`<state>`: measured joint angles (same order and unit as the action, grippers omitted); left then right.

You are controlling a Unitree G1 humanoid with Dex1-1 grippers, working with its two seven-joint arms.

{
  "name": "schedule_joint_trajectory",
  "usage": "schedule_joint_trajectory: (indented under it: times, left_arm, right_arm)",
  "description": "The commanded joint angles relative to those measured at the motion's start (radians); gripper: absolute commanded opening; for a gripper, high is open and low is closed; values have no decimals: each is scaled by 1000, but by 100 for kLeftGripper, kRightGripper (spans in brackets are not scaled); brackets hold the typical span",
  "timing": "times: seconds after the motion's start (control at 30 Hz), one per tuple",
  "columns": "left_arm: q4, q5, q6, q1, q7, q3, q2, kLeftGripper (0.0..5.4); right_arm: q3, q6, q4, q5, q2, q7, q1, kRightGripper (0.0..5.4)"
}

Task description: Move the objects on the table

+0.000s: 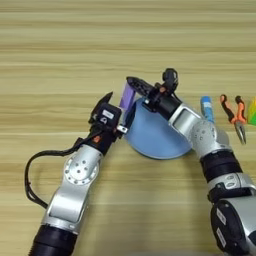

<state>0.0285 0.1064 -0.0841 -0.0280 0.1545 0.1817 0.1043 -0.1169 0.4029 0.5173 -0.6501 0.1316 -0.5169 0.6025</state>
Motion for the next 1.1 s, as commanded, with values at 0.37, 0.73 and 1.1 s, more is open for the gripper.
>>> schedule_joint_trajectory:
  times: [0.37, 0.73, 1.1]
  left_arm:
    - [24, -18, 2, 8, 5, -35, 7, 498]
    - [37, -42, 6, 9, 1, -77, 14, 540]
    - [37, -53, 6, 9, -6, -120, 8, 540]
  right_arm:
    - [-46, -21, -22, 31, -22, 25, 23, 78]
    - [-66, -15, -66, 46, -50, 42, -17, 78]
    - [-56, 25, -178, 59, -66, 68, -111, 78]
